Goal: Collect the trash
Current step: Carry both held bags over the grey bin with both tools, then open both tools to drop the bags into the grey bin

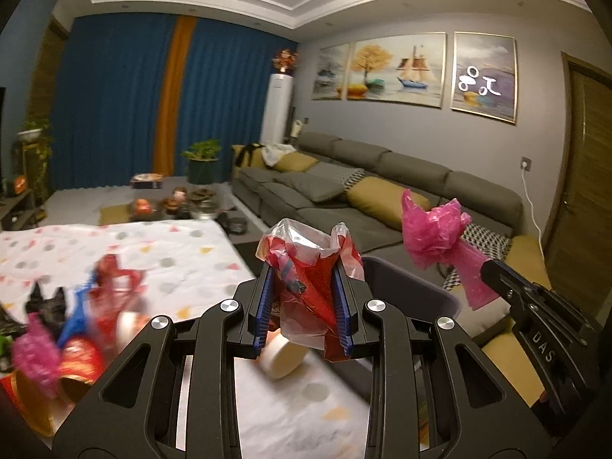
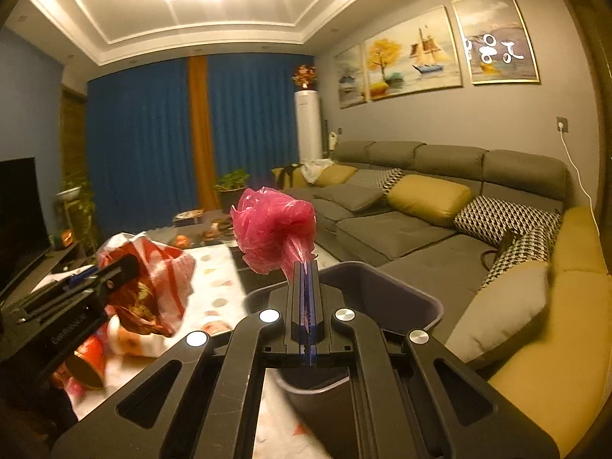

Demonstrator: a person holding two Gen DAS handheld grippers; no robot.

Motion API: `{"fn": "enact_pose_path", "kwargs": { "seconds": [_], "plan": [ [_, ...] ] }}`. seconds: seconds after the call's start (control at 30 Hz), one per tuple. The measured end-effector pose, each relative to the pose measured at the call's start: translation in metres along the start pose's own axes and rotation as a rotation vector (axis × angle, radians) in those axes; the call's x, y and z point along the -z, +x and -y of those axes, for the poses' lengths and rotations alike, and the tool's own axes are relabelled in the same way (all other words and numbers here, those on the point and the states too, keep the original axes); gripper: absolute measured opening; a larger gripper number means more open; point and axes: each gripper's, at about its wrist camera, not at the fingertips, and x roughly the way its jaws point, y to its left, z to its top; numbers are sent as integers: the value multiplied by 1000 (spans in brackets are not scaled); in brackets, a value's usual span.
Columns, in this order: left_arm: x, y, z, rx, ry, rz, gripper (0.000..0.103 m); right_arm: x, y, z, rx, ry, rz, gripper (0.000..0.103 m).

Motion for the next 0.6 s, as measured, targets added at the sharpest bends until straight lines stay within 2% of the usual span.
{"fn": "enact_pose_path", "kwargs": {
  "seconds": [0.37,0.6],
  "plan": [
    [11,77,25,80,22,-73,28,8,37,25,39,37,-51,2],
    [16,103,34,113,35,-104,28,8,46,31,53,47,-68,2]
  ]
}}
